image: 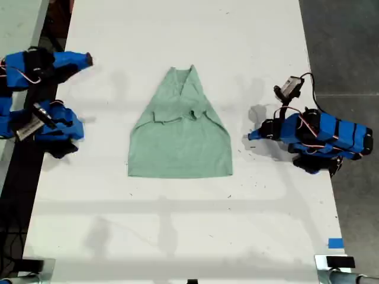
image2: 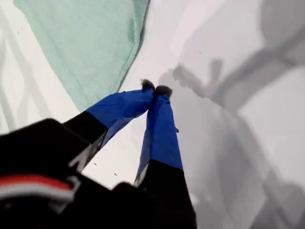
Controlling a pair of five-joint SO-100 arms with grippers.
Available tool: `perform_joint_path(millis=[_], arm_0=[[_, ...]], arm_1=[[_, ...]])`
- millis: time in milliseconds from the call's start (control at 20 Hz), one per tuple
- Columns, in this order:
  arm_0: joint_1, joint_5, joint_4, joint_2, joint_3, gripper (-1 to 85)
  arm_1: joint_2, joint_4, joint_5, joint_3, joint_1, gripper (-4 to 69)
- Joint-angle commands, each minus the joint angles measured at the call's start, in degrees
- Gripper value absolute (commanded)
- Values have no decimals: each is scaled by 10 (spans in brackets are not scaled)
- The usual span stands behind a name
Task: Fold t shirt
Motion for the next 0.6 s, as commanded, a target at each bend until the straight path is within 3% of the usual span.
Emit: perform_joint_path(millis=[0,200,550], arm_0=[[29,-33,-71,135,250,-1],[36,-38,0,229,379,-1],[34,-44,-7,229,447,-1]], arm_1=[[10,-9,-7,16,-8,5],[10,-11,-8,16,-10,5],[10,-7,4,17,-5,5]])
